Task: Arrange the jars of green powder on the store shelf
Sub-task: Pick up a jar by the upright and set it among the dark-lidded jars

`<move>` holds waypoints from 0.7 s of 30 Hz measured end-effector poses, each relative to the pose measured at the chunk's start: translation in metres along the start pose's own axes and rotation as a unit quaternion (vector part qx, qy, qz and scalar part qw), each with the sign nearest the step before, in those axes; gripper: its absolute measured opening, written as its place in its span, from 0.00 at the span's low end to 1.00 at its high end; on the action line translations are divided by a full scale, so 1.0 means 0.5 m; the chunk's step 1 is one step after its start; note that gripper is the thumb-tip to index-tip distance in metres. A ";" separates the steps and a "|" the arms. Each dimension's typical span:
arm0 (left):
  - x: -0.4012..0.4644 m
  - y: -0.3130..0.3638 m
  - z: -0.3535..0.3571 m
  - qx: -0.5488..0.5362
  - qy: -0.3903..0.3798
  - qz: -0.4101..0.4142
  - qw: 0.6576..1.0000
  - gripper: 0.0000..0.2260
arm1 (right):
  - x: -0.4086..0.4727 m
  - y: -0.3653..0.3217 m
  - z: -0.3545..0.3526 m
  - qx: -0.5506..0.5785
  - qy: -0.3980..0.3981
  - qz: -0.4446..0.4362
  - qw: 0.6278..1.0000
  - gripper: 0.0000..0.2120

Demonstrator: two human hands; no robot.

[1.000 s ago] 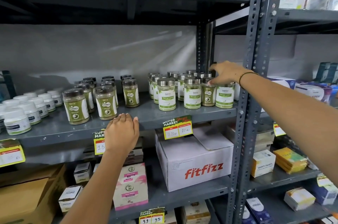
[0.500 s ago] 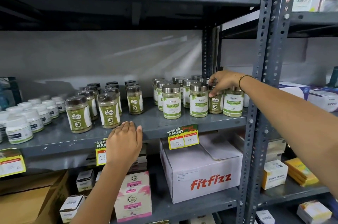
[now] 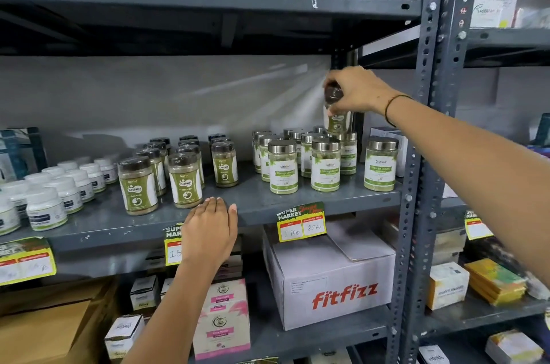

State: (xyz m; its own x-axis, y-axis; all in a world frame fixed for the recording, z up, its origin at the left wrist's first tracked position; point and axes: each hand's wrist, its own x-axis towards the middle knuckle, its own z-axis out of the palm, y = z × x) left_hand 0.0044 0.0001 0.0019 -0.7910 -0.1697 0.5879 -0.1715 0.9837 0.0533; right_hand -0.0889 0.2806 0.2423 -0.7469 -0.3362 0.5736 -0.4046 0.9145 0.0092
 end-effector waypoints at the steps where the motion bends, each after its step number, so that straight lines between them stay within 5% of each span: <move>1: 0.000 0.000 0.000 0.000 -0.001 0.001 1.000 0.27 | -0.001 -0.016 -0.005 0.003 0.016 -0.017 1.000 0.29; 7: 0.002 0.000 0.001 -0.007 -0.002 -0.003 1.000 0.29 | -0.004 -0.130 -0.004 0.091 0.051 -0.102 0.989 0.29; 11: 0.003 -0.001 0.003 -0.015 -0.002 -0.007 1.000 0.30 | -0.012 -0.209 0.032 0.186 0.000 -0.129 0.974 0.30; 21: 0.004 0.008 0.001 -0.003 0.000 -0.022 1.000 0.29 | 0.006 -0.311 0.172 0.180 -0.148 -0.148 0.961 0.31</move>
State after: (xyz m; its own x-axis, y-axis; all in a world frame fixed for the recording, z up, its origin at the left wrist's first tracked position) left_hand 0.0020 0.0035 0.0029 -0.7828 -0.2125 0.5848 -0.2020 0.9758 0.0842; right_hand -0.0735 0.1180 0.1720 -0.6675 -0.6674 0.3301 -0.7385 0.6503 -0.1785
